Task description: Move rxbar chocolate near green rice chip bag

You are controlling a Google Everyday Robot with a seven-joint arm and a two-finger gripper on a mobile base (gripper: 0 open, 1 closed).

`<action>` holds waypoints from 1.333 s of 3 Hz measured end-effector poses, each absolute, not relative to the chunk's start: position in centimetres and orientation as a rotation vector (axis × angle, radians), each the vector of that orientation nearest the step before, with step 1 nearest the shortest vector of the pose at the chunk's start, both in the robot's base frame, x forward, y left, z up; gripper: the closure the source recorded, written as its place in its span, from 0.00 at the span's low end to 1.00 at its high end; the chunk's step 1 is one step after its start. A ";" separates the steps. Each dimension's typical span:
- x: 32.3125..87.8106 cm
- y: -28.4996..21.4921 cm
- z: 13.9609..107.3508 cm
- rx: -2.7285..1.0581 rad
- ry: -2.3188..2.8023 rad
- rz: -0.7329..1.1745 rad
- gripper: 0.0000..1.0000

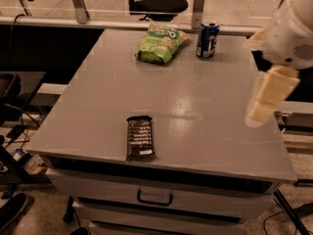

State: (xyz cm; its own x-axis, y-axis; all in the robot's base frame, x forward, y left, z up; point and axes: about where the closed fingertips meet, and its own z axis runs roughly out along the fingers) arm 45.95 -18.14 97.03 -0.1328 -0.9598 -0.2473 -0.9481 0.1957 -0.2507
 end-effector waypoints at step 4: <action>51.3 -3.2 90.2 -2.355 1.538 0.128 0.00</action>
Offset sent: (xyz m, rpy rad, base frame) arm 0.0696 0.1129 -0.0362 0.0880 -0.0007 0.4034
